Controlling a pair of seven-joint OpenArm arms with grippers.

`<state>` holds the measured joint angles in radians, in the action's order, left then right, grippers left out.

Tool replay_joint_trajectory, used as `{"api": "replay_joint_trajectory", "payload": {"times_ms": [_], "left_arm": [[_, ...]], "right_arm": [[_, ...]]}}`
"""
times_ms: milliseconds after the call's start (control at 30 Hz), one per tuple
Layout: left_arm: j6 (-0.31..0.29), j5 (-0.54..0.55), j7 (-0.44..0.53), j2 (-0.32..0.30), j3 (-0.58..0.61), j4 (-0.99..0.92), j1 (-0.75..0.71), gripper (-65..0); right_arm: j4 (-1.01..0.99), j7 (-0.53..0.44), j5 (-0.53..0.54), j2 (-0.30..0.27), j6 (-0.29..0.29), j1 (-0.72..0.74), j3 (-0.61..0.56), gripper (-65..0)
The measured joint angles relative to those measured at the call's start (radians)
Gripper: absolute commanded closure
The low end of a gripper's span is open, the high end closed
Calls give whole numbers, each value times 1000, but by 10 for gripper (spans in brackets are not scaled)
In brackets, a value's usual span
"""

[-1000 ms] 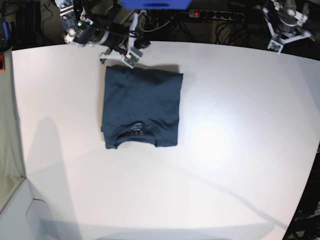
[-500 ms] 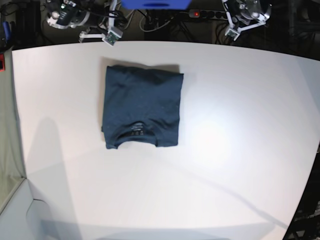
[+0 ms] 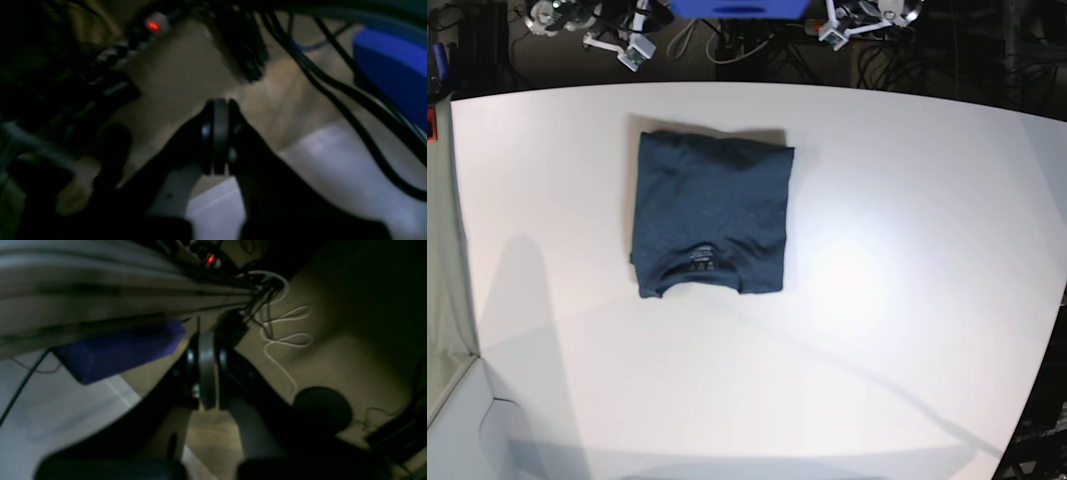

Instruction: Layout the t-shirt on the table in an organized manner, then fold the t-shirt properly

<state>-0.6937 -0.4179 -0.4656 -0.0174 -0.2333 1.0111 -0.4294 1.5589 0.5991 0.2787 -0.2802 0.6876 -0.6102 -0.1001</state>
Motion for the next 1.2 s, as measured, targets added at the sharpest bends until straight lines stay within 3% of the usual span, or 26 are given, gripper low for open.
{"api": "replay_joint_trajectory", "payload": {"times_ms": [333, 567, 767, 900, 1000, 1067, 1200], "left_arm": [[10, -3, 144, -38, 3, -392, 231, 0], [13, -8, 277, -72, 3, -706, 380, 0], [17, -11, 345, -85, 3, -800, 413, 0], [181, -9, 344, -84, 3, -802, 408, -1], [222, -6, 345, -84, 3, -802, 412, -1], [227, -4, 348, -78, 2, -802, 413, -1], [261, -3, 355, -52, -2, -828, 415, -1]], "right_arm": [[-283, -163, -3, 12, 1, 51, 5, 0], [-597, -348, 3, 45, -4, 158, -1, 0], [-726, -428, 0, 74, -5, 191, -36, 0], [-863, -505, 7, 116, -163, 252, -44, 0], [-1060, -625, 11, 145, -240, 322, -44, 0], [-1182, -719, 8, 160, -251, 356, -46, 0], [-1323, -891, 9, 195, -357, 396, -150, 0]]}}
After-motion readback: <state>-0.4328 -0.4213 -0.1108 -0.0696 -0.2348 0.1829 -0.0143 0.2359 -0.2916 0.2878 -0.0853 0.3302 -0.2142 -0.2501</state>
